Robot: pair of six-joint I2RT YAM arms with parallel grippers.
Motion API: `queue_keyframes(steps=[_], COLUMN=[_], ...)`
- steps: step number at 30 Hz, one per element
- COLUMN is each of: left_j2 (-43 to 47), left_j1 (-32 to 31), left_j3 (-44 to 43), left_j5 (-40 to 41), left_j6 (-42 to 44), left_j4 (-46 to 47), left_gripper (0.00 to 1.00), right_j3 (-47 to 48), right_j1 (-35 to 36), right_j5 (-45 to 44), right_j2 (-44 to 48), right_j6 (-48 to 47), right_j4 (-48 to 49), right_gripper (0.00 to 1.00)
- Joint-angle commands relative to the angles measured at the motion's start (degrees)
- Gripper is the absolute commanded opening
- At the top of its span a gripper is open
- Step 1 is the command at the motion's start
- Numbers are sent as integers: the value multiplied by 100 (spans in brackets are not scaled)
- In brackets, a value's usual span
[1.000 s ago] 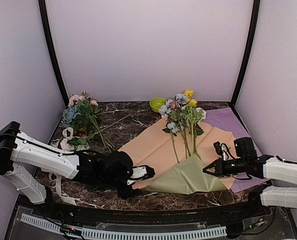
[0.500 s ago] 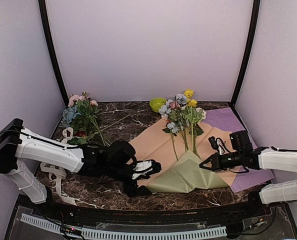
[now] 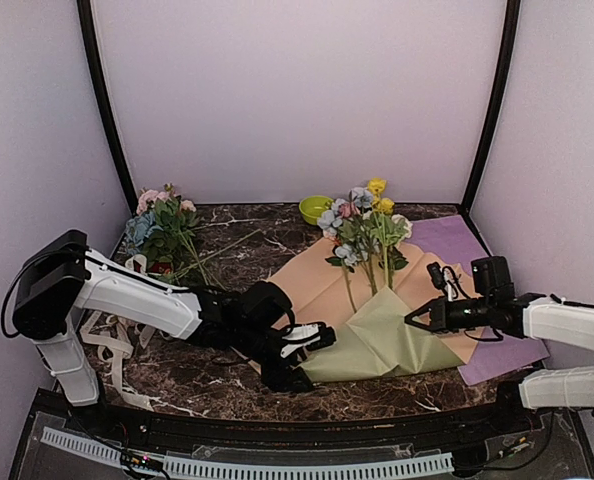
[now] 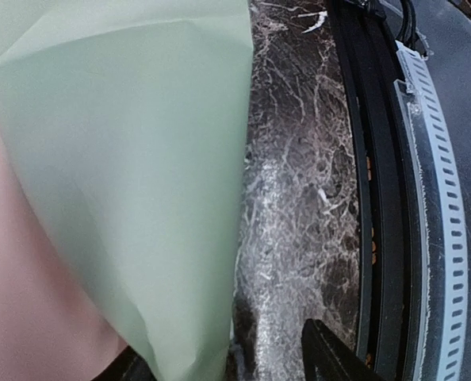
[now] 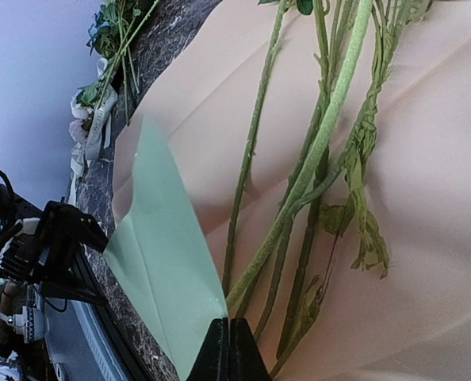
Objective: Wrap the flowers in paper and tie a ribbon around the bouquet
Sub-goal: Fold the bottom corner of the flattened wrapping paper at the center of the board.
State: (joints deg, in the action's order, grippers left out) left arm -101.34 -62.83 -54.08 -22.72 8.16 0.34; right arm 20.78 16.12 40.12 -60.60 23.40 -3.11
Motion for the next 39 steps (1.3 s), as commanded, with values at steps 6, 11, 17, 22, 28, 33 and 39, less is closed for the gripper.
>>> queue_keyframes(steps=[6, 11, 17, 22, 28, 33, 39], left_j2=[-417, -387, -483, -433, -392, -377, -389], left_j1=[140, 233, 372, 699, 815, 894, 908], left_j3=[-379, -233, -175, -139, -179, -264, -284], left_j5=[-1021, -1016, -934, -1056, -1227, -1467, -1841], left_j6=[428, 380, 613, 739, 894, 890, 887], left_j4=[-625, -642, -1077, -1427, -1605, -1719, -1764], left_gripper=[20, 0, 0, 0, 0, 0, 0], right_j3=[-36, 8, 28, -90, -311, -381, -329], right_j1=[-201, -214, -267, -272, -235, -141, -128], right_j5=[353, 314, 214, 460, 1183, 1039, 1014], right_j2=[-179, -260, -254, -155, 5, 418, 265], right_j6=[8, -17, -18, 71, 382, 421, 337], right_j4=[377, 264, 178, 375, 848, 816, 698], right_gripper=[0, 0, 20, 42, 54, 60, 73])
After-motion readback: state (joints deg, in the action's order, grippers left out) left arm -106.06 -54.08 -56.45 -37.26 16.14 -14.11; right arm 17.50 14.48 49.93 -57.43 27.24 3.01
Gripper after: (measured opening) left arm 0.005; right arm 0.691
